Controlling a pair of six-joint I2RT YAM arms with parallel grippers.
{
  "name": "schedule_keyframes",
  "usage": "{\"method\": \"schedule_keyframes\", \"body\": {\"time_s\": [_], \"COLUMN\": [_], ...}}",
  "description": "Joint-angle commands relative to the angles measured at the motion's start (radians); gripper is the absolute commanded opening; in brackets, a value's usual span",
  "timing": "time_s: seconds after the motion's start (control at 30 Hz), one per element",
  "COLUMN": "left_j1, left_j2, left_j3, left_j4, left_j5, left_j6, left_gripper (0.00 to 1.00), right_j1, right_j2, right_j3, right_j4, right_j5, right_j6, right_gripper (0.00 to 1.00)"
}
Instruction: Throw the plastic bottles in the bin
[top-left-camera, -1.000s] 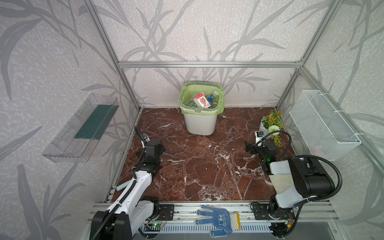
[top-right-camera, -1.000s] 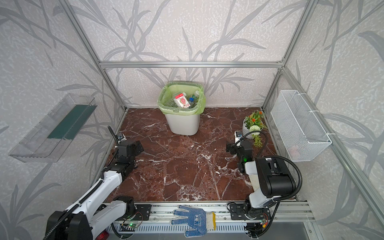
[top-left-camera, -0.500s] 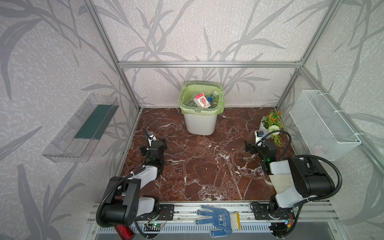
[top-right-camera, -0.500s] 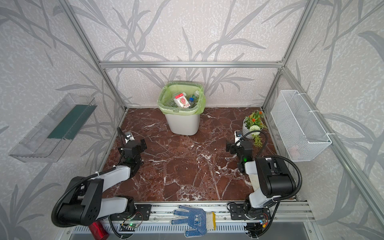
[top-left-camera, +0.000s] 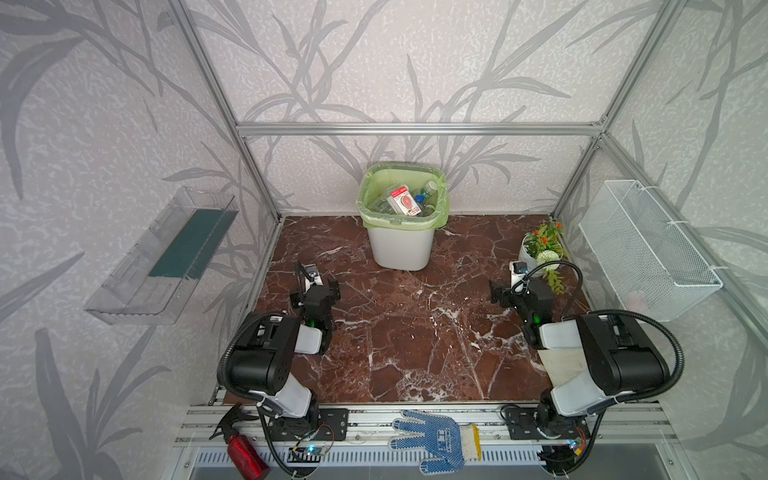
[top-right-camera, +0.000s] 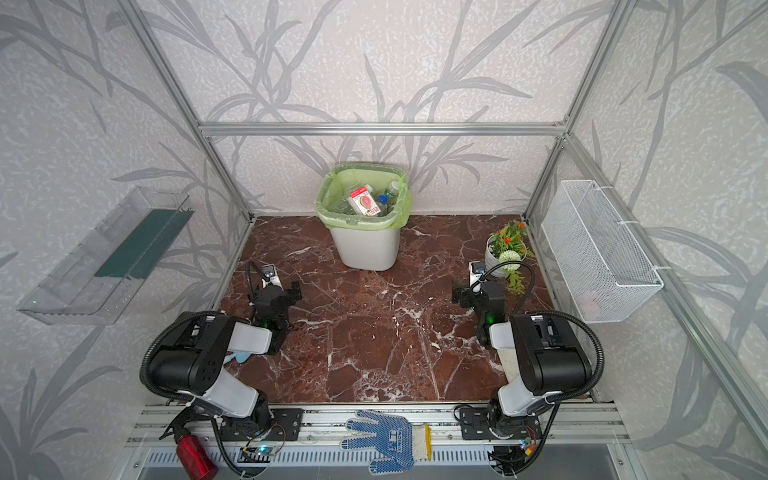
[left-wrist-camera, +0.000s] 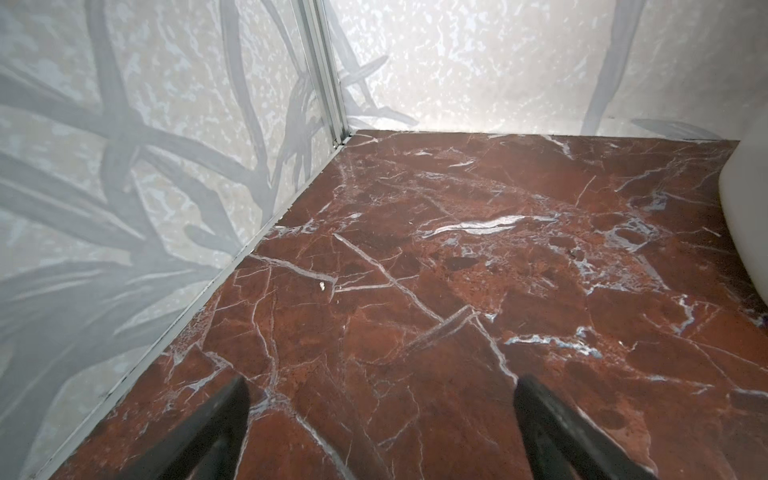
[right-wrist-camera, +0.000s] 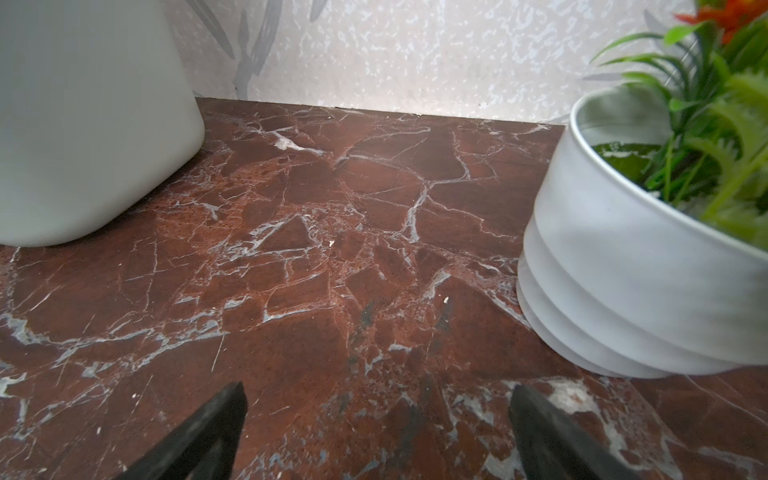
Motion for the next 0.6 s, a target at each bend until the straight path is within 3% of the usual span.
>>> {"method": "schedule_keyframes", "body": {"time_s": [0.0,0.57], "left_j1": [0.004,0.006], "left_j2": [-0.002,0.006], "left_j3": [0.009,0.005], "left_j4": [0.028,0.054], "left_j5": [0.005,0.007], "left_j6": [0.010,0.017], "left_gripper": [0.99,0.99], "right_j1": [-0.003,-0.003], "right_j2": [0.007,0.007], "right_j3": [0.012,0.012], "right_j4": [0.041,0.041], "right_j5": [-0.004,-0.006], "right_j6": [-0.012,-0.013], "right_gripper": [0.99,0.99]}}
